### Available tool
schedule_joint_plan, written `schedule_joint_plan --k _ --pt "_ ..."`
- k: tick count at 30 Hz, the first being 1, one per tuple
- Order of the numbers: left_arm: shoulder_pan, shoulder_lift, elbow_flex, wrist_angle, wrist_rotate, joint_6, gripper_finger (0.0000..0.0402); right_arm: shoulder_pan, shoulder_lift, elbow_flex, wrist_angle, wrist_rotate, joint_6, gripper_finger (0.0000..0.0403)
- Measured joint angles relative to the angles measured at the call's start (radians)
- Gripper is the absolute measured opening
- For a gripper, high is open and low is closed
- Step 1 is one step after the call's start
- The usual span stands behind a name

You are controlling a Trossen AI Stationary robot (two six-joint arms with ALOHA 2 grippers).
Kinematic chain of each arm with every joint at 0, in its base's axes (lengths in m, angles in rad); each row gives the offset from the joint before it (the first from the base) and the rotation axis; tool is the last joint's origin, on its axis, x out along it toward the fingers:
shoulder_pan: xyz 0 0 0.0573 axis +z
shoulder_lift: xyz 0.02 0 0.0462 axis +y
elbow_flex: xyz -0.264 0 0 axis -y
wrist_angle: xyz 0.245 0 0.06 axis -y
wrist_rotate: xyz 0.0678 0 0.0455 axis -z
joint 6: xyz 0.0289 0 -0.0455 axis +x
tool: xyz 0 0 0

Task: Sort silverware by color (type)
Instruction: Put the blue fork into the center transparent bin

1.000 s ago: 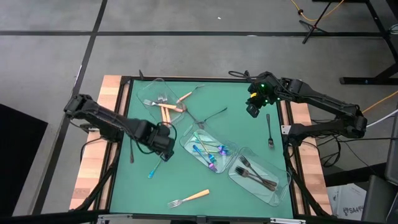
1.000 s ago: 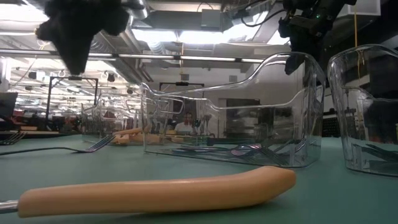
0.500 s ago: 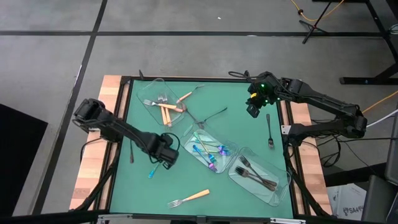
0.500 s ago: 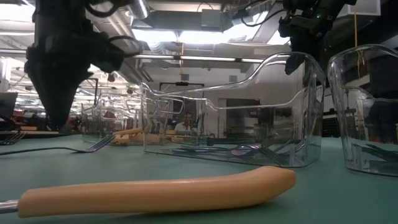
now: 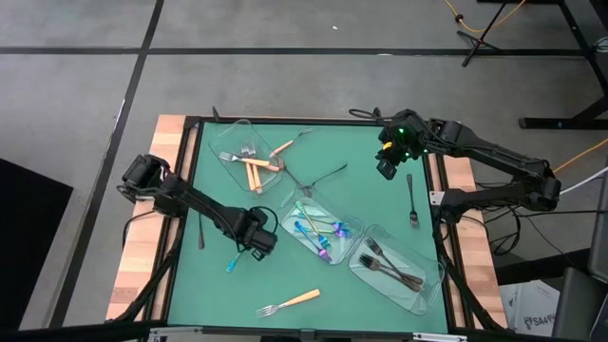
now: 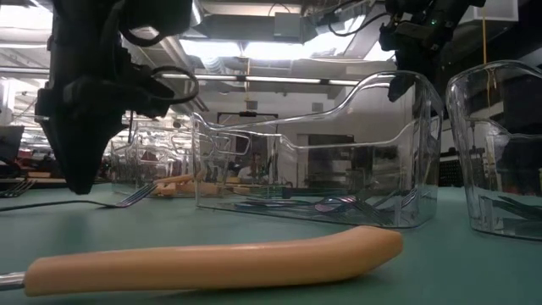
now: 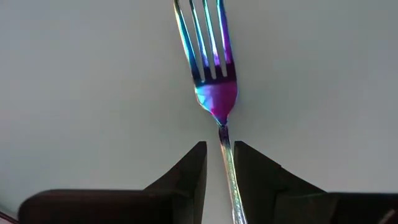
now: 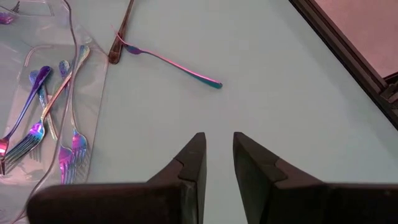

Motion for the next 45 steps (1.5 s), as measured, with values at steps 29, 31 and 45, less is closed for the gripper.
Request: schedule_joint_plan --k 29,31,45 --pt "0.001 0.061 -0.001 0.021 0.011 0.068 0.0019 0.0 0.0 0.0 -0.001 0.001 0.0 0.0069" --pt "0.002 0.057 -0.001 0.009 0.014 0.086 0.0009 0.0 0.0 0.0 -0.001 0.001 -0.001 0.0069" --pt "0.021 -0.11 0.005 -0.146 0.024 0.222 0.0005 0.0 0.0 0.0 -0.006 0.0 -0.002 0.0069"
